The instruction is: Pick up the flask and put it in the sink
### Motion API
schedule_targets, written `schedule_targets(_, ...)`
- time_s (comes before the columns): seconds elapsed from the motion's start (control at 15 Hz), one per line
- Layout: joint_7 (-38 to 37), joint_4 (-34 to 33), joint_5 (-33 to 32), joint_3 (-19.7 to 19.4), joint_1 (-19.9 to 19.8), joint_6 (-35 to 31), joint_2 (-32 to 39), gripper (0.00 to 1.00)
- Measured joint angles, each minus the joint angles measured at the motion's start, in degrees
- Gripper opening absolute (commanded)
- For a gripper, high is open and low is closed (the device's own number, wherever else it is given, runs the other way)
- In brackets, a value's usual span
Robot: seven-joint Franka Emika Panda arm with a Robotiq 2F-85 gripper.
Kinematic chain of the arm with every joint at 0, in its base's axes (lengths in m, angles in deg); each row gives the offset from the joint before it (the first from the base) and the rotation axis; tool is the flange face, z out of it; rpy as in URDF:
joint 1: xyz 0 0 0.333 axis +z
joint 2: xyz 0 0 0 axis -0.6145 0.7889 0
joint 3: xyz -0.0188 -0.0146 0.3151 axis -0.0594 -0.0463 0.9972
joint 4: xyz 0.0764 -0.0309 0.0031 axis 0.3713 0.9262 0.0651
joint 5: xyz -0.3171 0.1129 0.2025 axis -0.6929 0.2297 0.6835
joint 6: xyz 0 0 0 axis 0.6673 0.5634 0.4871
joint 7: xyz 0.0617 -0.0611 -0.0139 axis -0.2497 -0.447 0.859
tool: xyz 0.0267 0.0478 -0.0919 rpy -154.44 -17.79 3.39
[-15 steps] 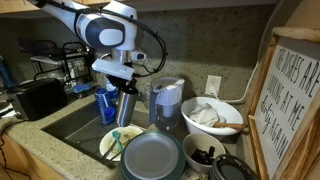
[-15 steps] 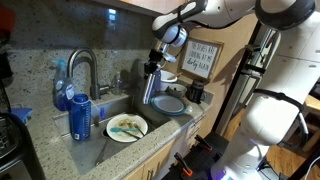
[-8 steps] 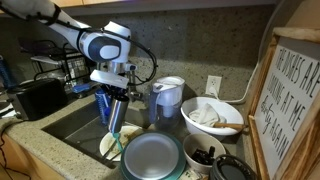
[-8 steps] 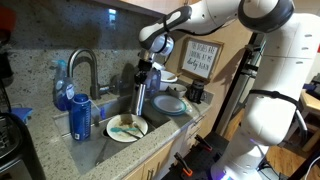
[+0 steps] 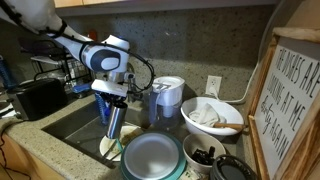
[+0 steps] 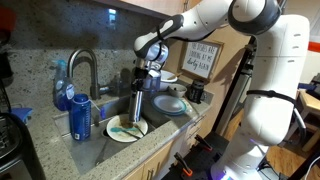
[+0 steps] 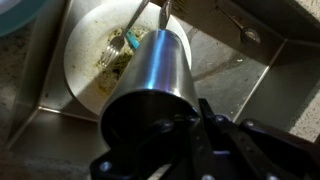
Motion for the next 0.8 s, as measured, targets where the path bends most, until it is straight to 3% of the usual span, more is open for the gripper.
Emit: schedule_targets(0.8,-0.3,5.6,-7.1,2.3,0.1,-16.5,5.2,0.04)
